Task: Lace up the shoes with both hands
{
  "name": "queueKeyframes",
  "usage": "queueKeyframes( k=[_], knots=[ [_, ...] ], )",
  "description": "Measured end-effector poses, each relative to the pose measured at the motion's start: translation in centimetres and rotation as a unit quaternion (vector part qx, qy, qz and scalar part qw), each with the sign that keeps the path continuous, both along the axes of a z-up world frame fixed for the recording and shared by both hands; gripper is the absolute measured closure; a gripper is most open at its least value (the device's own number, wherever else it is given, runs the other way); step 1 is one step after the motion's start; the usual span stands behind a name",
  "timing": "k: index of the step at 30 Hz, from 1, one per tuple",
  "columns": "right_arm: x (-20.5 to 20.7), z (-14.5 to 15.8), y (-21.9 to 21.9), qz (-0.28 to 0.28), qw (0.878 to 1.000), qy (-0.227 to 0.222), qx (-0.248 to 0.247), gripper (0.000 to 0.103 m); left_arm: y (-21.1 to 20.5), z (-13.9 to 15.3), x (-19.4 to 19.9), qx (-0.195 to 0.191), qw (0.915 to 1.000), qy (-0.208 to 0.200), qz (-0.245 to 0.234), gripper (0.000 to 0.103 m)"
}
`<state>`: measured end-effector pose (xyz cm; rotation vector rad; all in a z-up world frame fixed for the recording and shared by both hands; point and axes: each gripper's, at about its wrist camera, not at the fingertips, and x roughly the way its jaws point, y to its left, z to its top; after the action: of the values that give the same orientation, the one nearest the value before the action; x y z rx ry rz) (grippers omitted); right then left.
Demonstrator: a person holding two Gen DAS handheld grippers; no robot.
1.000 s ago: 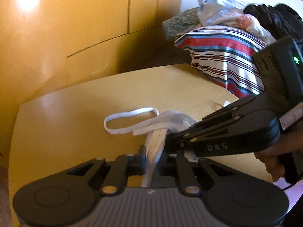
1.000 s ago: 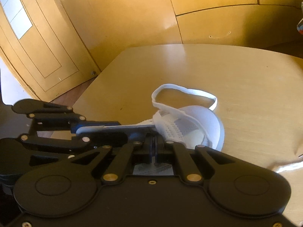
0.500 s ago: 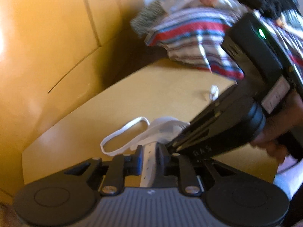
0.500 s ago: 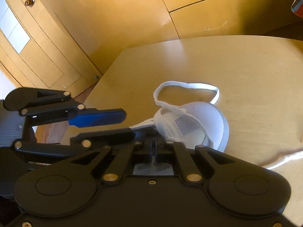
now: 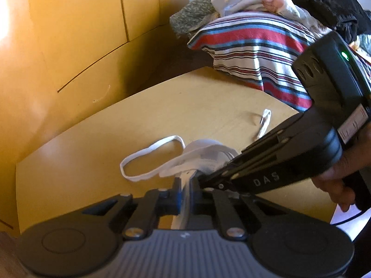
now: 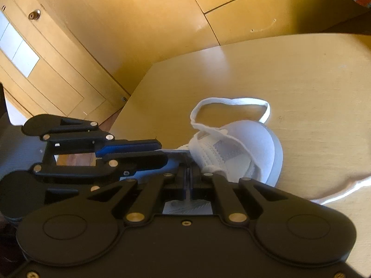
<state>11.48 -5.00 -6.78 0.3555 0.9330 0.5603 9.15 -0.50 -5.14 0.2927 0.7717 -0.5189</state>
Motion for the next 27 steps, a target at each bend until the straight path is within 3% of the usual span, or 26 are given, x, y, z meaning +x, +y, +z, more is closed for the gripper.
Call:
queueKeyframes(
  k=[11,16,27],
  knots=[
    [2.8,-1.6,-0.8,-0.002,0.996,0.071,0.062,0.102,-0.3,0.0,0.0,0.011,0.9999,-0.001,-0.007,0.095],
    [2.9,-1.9,-1.0,-0.004,0.994,0.077,0.081,0.102,-0.2,-0.1,0.2,0.010,0.9999,-0.001,-0.007,0.095],
    [3.6,-3.2,-2.6,-0.020,0.979,0.123,0.160,0.102,0.0,-0.2,0.2,0.008,0.9999,-0.001,-0.008,0.095]
  ],
)
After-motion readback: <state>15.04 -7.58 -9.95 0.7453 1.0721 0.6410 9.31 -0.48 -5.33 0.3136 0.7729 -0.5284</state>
